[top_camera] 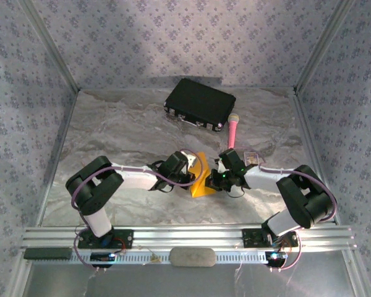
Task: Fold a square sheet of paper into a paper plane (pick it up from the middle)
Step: Fold the triangle a second time at the center of the table.
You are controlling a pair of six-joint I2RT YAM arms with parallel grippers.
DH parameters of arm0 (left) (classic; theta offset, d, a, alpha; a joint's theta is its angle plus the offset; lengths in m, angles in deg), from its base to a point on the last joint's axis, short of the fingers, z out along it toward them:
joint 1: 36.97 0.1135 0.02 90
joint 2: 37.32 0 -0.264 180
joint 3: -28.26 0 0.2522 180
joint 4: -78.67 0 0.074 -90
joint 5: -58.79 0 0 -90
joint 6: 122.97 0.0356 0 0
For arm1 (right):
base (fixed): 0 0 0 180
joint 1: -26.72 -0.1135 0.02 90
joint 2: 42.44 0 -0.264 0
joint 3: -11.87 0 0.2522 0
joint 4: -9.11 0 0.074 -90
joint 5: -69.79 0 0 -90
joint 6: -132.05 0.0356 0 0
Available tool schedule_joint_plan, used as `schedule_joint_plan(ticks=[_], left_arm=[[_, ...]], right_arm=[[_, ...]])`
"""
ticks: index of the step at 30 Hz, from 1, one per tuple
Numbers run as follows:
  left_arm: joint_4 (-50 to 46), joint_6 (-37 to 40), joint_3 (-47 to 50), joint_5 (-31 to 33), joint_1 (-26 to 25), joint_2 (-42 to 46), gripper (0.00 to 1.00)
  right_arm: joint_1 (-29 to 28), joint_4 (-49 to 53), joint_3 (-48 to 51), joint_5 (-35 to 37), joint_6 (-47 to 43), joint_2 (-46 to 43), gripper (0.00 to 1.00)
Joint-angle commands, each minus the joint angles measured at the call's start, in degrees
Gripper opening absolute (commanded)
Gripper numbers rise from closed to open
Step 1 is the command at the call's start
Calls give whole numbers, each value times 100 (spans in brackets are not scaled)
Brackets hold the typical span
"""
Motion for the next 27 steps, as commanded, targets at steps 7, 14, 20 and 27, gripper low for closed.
schedule_joint_plan(ticks=[7, 14, 20, 27], left_arm=[[59, 168, -190, -126, 63, -84, 2], [53, 181, -148, -50, 67, 4, 2], [88, 221, -190, -242, 94, -75, 2], [81, 247, -252, -305, 99, -163, 3]], right_arm=[[48, 326, 56, 158, -84, -33, 5], [46, 320, 62, 164, -85, -59, 4], [43, 313, 79, 170, -75, -53, 5], [60, 304, 81, 159, -77, -54, 5]])
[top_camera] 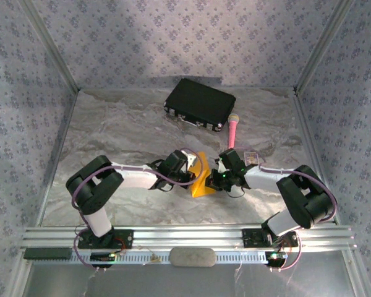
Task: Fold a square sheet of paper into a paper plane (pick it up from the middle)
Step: Fold the triangle a second time at the center of the table.
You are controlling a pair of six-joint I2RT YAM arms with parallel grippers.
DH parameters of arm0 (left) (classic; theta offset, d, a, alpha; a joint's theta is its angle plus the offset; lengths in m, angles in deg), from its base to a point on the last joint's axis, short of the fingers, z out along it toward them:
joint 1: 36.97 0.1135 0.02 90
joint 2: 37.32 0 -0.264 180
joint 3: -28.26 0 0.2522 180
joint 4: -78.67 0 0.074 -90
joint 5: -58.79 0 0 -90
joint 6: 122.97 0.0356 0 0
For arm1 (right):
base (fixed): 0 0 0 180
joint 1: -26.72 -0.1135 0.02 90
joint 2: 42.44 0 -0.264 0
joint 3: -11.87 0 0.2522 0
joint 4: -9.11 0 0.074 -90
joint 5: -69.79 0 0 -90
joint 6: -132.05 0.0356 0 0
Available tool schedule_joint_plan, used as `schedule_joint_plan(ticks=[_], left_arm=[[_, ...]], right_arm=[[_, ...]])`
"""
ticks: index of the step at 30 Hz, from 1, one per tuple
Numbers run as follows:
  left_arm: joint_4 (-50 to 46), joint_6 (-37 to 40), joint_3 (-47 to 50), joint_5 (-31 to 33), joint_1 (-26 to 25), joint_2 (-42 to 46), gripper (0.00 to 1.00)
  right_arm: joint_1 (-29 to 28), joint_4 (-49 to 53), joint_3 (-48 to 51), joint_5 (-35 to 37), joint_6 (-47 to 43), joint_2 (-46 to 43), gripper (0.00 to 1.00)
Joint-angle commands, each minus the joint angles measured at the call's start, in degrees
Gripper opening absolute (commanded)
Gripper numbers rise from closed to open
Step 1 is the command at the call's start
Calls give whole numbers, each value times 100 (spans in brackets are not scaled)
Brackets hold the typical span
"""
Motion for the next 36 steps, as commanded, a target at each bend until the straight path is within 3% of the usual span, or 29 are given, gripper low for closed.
schedule_joint_plan(ticks=[1, 36], left_arm=[[79, 103, -192, -130, 31, -132, 3], [-88, -82, -51, 112, 40, -40, 0]], right_arm=[[42, 300, 79, 155, -73, -40, 4], [53, 315, 70, 163, -58, -76, 4]])
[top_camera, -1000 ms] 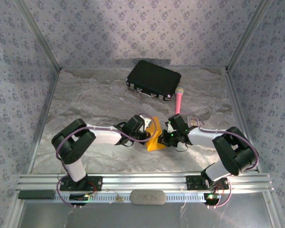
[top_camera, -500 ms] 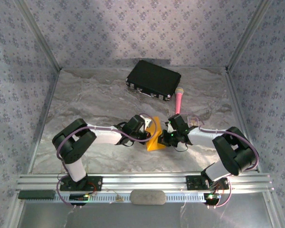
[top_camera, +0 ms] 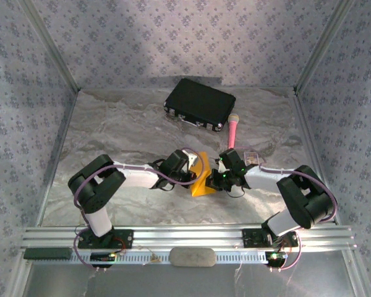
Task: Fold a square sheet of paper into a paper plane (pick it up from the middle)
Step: Fold the triangle a second time at the center of the table.
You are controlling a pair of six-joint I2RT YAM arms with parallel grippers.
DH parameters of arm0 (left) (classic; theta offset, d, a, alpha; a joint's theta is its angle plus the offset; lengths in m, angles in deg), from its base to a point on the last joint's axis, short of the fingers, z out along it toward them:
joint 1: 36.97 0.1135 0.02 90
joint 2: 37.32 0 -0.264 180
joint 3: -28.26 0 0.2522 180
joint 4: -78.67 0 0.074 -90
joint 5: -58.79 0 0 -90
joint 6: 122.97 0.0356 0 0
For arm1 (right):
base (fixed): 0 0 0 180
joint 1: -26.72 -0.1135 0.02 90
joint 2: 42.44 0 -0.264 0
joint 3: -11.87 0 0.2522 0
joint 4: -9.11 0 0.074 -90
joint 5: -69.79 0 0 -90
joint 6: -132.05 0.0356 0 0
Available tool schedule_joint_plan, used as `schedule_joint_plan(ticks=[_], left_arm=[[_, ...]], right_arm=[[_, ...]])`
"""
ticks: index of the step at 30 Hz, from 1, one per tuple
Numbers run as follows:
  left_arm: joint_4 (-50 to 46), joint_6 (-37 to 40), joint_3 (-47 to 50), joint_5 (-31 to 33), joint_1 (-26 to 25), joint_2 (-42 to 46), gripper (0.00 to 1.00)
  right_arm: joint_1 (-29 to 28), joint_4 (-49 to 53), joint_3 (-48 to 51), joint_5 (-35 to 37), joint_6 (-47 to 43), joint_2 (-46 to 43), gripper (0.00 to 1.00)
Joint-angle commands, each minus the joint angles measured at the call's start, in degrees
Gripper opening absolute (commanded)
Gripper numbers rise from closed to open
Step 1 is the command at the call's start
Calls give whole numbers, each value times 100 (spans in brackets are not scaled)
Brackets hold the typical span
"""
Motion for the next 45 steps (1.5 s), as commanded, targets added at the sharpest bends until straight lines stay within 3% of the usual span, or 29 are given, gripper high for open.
schedule_joint_plan(ticks=[1, 10, 22, 29, 39, 45], left_arm=[[-127, -37, 15, 75, 40, 70, 0], [74, -224, 83, 26, 49, -121, 0], [167, -296, 193, -86, 134, -51, 0], [138, -243, 118, -179, 131, -113, 0], [106, -234, 94, -208, 130, -122, 0], [63, -208, 86, -243, 136, -118, 0]], right_arm=[[37, 300, 77, 160, -54, -71, 5], [47, 265, 92, 150, -58, -111, 4], [190, -385, 29, -187, 198, -840, 7], [79, -1122, -145, -531, 457, -249, 6], [-71, -1280, -544, -536, 459, 508, 4], [-25, -1499, -152, -399, 517, 741, 4]])
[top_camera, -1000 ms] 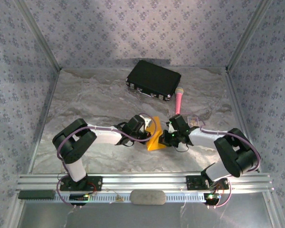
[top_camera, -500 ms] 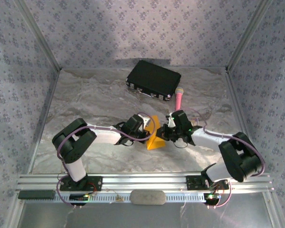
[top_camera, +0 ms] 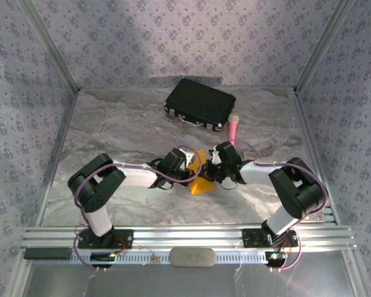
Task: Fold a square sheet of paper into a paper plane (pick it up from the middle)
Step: Fold the triangle a second time at the center of the table.
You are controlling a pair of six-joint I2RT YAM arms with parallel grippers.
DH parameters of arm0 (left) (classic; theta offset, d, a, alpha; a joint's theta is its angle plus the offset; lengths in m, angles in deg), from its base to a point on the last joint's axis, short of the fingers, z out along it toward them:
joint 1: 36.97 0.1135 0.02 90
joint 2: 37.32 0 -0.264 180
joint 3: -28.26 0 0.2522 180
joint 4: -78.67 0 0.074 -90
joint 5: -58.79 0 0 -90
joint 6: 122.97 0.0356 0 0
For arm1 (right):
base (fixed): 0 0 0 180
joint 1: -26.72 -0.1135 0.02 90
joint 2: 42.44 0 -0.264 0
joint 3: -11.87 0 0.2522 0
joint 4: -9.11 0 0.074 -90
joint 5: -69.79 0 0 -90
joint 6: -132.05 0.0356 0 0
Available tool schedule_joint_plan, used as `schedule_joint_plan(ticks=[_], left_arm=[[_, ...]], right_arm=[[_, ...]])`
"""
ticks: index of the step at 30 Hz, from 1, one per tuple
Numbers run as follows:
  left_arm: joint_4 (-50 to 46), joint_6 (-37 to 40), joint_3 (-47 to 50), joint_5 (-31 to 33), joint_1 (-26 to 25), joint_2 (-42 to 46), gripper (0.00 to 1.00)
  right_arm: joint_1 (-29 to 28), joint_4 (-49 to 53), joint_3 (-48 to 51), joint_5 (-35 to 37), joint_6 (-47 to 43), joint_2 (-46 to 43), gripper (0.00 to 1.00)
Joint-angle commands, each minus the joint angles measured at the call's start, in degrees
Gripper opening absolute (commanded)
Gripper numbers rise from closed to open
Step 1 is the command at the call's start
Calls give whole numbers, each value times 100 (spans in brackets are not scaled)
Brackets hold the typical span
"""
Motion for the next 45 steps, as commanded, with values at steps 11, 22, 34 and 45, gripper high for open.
schedule_joint_plan(ticks=[11, 22, 34, 45], left_arm=[[-322, 132, -44, -187, -14, -153, 0], [-422, 176, -79, -194, -15, -162, 0], [-541, 279, -99, -257, -15, -165, 0], [-620, 353, -124, -364, -17, -162, 0]], right_arm=[[104, -307, 373, -31, 144, 42, 5], [486, 142, -119, -152, -202, 59, 4], [656, 167, 232, 167, 13, 293, 3], [1010, 197, -36, -165, -272, 212, 4]])
